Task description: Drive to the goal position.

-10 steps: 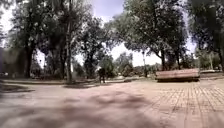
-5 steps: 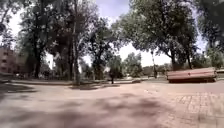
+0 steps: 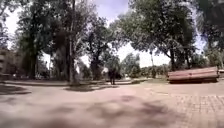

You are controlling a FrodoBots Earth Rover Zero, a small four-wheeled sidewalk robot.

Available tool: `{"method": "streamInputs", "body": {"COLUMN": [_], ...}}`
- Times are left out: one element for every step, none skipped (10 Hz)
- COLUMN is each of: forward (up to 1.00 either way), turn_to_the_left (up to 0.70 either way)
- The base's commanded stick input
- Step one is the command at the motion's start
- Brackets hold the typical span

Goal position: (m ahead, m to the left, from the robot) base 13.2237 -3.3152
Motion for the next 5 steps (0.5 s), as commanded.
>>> {"method": "streamInputs", "body": {"forward": [0.70, 0.70, 0.70, 0.70, 0.70], "turn_to_the_left": [0.00, 0.00, 0.00, 0.00, 0.00]}}
